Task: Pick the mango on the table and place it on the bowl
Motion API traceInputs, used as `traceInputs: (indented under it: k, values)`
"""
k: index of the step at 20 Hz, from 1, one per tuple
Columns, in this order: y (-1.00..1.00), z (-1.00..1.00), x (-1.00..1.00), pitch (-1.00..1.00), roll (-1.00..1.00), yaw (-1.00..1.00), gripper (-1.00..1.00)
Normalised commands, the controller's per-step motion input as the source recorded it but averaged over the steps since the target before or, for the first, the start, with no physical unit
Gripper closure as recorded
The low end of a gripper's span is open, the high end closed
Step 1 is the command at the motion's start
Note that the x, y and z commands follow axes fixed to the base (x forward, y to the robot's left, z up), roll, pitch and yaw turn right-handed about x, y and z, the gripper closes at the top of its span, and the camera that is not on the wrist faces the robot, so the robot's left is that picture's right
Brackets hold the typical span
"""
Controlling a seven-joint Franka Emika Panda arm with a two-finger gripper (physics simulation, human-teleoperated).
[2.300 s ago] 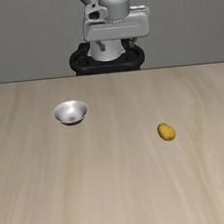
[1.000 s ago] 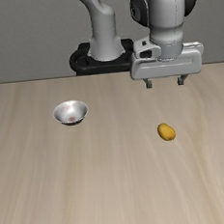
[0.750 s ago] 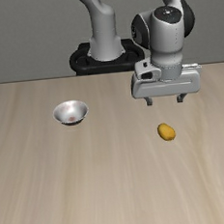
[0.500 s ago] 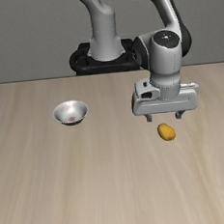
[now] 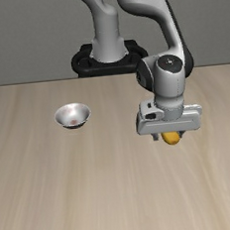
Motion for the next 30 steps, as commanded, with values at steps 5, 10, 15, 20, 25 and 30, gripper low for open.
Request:
traceInputs:
  k: [5, 10, 15, 20, 25, 30]
  values:
    - [0.00, 0.00, 0.00, 0.00, 0.00, 0.00, 1.00]
    - [0.00, 0.40, 0.00, 0.00, 0.00, 0.00, 1.00]
    - [0.00, 1.00, 0.00, 0.00, 0.00, 0.00, 1.00]
    - [-0.20, 0.80, 0.00, 0.00, 0.00, 0.00, 1.00]
    - [-1.00, 0.00, 0.00, 0.00, 0.00, 0.00, 1.00]
    - [-1.00, 0.00, 0.00, 0.00, 0.00, 0.00, 1.00]
